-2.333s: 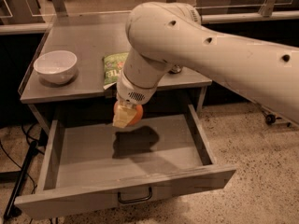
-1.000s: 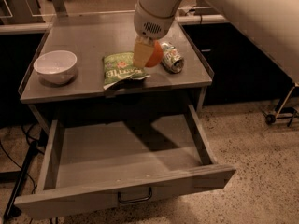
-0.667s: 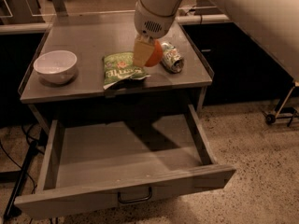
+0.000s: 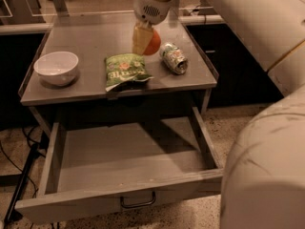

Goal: Pick orange from top drawer and place on counter

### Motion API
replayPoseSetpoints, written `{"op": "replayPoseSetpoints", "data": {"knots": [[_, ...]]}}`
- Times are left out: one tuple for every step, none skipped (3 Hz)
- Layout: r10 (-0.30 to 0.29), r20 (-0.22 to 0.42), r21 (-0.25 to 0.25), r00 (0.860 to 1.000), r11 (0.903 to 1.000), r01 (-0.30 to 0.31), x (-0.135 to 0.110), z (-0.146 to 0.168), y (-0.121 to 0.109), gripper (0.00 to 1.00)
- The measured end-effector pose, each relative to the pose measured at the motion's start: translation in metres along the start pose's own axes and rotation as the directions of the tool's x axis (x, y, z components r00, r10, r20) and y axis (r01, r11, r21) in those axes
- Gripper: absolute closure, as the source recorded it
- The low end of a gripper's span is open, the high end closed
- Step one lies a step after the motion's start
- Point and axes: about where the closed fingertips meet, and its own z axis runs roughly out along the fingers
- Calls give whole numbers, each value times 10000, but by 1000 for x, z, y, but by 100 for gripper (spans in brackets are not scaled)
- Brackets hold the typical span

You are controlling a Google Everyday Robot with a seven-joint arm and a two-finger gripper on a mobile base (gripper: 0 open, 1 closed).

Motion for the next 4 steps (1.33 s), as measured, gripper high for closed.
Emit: {"op": "replayPoseSetpoints", "data": {"knots": [[-93,255,428,9996,9990,82,-12,-16,-37,100],[-88,364,561,9993,9984,67,-14,-21,-40,100],[-137,372,590,9992,9982,115,-13,-10,-56,100],[-212,488,1167,9986,9931,154,-12,4,-108,100]]}}
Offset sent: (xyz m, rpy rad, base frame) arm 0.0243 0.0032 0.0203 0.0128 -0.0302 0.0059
